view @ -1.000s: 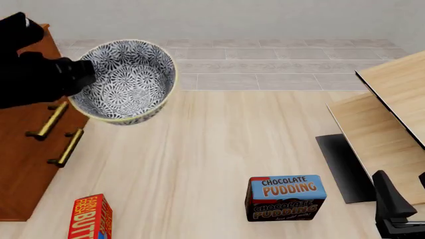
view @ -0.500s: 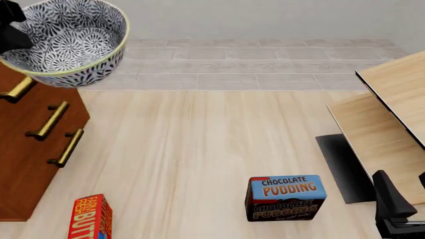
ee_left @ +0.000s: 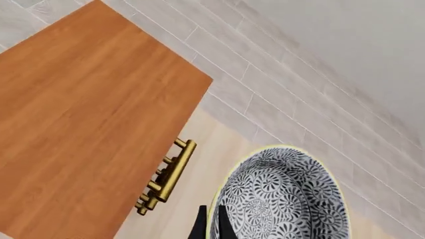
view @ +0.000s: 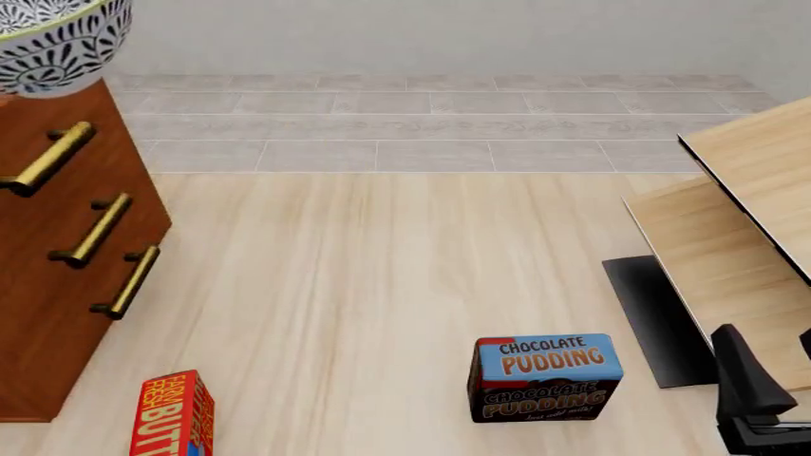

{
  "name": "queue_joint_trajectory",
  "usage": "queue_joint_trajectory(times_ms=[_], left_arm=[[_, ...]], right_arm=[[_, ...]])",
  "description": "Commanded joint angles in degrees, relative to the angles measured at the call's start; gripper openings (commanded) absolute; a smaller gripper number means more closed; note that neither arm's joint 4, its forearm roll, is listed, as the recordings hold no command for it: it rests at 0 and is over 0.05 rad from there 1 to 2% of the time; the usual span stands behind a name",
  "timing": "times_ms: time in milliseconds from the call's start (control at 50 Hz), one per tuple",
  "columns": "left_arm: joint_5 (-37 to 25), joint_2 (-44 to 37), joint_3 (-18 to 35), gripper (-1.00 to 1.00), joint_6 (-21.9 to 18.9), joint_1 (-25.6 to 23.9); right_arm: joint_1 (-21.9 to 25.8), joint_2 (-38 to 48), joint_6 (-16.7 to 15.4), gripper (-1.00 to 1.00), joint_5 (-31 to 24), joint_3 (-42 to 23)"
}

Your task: Close the top drawer of the cabinet and put the bowl on top of it.

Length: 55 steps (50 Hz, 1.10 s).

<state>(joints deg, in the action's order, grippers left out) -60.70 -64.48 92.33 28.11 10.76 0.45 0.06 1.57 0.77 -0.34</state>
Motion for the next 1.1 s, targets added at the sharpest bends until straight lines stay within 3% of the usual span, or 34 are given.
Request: queue_joint_trajectory(times_ms=[20,380,680,1100], left_arm=[[-2.18,-2.32,4.37,-1.0,1.33,6.67],[-3.18,-6.54,9.79,-1.0,3.75,17.8],[-3.31,-8.9,10.21,-1.0,6.94,22.82],[-1.72,-12.26,8.33,-1.0,6.61,27.39]], right_arm=[[-0.22,0.0,0.35,1.0,0.1,0.06],[-0.33,-0.01,0.55,1.0,0.08,-0.06],[-0.23,-0.01,0.33,1.0,0.07,0.01],[0.08,0.0,-0.19,1.0,-0.1,0.05]])
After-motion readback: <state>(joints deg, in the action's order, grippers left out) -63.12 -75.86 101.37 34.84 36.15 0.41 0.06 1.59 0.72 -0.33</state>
